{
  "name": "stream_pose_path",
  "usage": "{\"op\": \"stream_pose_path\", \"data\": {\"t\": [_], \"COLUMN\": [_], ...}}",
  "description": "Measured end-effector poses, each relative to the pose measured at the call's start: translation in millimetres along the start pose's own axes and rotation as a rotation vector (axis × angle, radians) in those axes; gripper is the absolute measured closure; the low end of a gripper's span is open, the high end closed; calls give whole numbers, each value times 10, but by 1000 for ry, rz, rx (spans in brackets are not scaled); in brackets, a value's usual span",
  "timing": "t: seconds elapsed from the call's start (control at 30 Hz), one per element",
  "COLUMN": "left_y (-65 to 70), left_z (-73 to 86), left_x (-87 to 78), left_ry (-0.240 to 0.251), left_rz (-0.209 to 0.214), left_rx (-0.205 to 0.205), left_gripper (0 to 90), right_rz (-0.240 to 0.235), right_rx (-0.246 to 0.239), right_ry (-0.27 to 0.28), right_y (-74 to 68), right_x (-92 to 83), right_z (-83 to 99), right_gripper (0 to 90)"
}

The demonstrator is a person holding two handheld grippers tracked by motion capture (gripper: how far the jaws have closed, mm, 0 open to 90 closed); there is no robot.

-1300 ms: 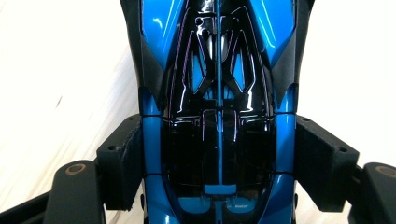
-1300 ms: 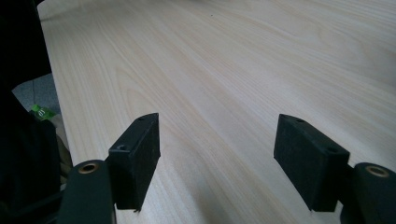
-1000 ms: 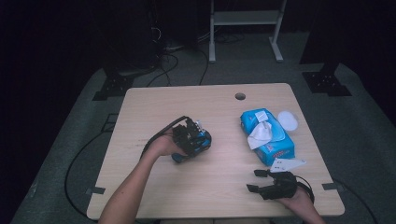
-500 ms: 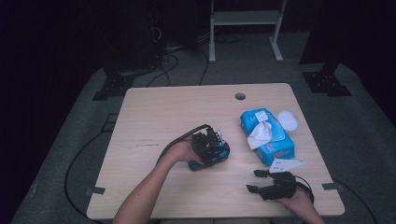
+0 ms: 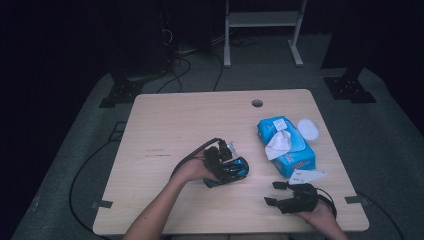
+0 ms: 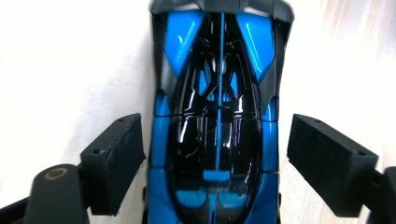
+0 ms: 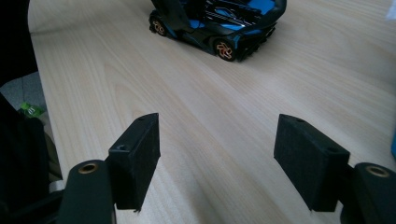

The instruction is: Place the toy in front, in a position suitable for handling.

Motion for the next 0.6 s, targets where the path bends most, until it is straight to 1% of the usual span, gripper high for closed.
{"op": "stream_pose_path", "data": {"t": [0.07, 0.1, 0.17, 0.23, 0.27, 0.3, 0.33, 0.37, 0.43, 0.47, 0.5, 0.53, 0.57, 0.6], "left_y": [16, 19, 25, 35, 35, 36, 29, 17, 0, 0, 4, 4, 24, 33], "left_z": [36, 61, 108, 150, 150, 174, 234, 272, 362, 409, 460, 460, 558, 609], "left_x": [-62, -96, -153, -209, -209, -234, -281, -308, -364, -390, -417, -417, -458, -477], "left_ry": [46, 56, 81, 143, 143, 175, 230, 256, 302, 335, 370, 370, 443, 477], "left_rz": [-4, -11, -27, -33, -33, -37, -52, -68, -80, -88, -97, -97, -122, -145], "left_rx": [-15, -14, -33, -59, -59, -73, -105, -120, -159, -185, -204, -204, -239, -260], "left_gripper": [152, 153, 151, 137, 137, 136, 128, 120, 120, 120, 120, 120, 117, 103], "right_rz": [3, 3, 1, 4, 4, 6, 9, 10, 15, 18, 22, 22, 23, 24], "right_rx": [5, 13, 22, 31, 31, 32, 31, 37, 39, 43, 41, 41, 31, 30], "right_ry": [5, 9, 21, 29, 29, 29, 29, 28, 31, 32, 31, 31, 30, 27], "right_y": [19, 23, 26, 25, 25, 17, 16, 13, -2, -14, -20, -20, -42, -51], "right_x": [-7, -12, -17, -16, -16, -5, 3, 10, 17, 22, 32, 32, 50, 53], "right_z": [-4, -5, -11, -17, -17, -21, -23, -26, -33, -39, -45, -45, -63, -72], "right_gripper": [304, 304, 304, 304, 304, 304, 304, 304, 304, 304, 304, 304, 304, 304]}}
Point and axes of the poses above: each handheld gripper's, and its own axes: x roughly forward along the jaws, z roughly out of its underside, y roughly to its right, the point moved 4 cm from there along x, roughly forward along the jaws, and after that the axes turned 11 degrees about x, right-handed, at the moved point
